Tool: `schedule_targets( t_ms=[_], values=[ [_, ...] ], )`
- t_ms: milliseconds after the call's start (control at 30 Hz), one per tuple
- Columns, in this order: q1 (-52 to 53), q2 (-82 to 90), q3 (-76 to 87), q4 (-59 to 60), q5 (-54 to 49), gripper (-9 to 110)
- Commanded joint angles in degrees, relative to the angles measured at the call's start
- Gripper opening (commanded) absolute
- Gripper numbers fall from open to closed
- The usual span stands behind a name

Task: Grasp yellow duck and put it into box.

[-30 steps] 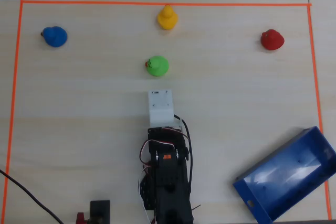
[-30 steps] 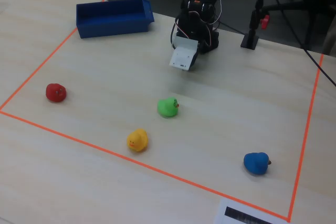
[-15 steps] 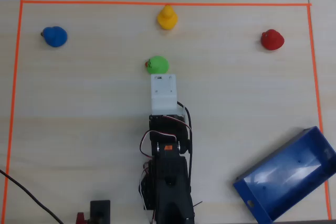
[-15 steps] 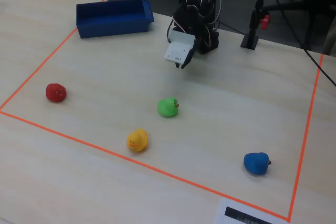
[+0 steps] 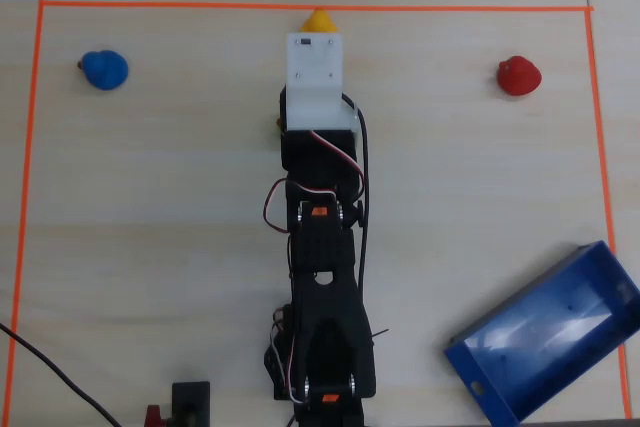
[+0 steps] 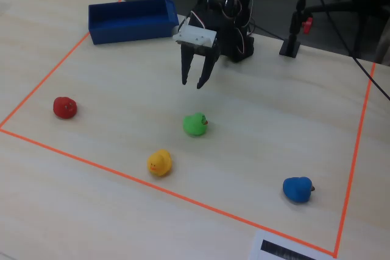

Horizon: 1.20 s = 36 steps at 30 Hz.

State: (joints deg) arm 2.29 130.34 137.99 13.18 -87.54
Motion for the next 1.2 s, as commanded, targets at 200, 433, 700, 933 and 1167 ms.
schedule_targets(
  t_ms=[200,433,700,933,1167],
  values=[
    [0.97,-19.69,-13.18,-8.44,-4.04,34],
    [2.02,-34.63,-29.53,-6.33,-0.26,35],
    [3.96,-50.36,-44.03,-4.57,1.58,36],
    [6.5,-58.8,-47.02,-7.91,2.11,40],
    [7.82,-64.34,-48.6,-9.49,1.49,44]
  ],
)
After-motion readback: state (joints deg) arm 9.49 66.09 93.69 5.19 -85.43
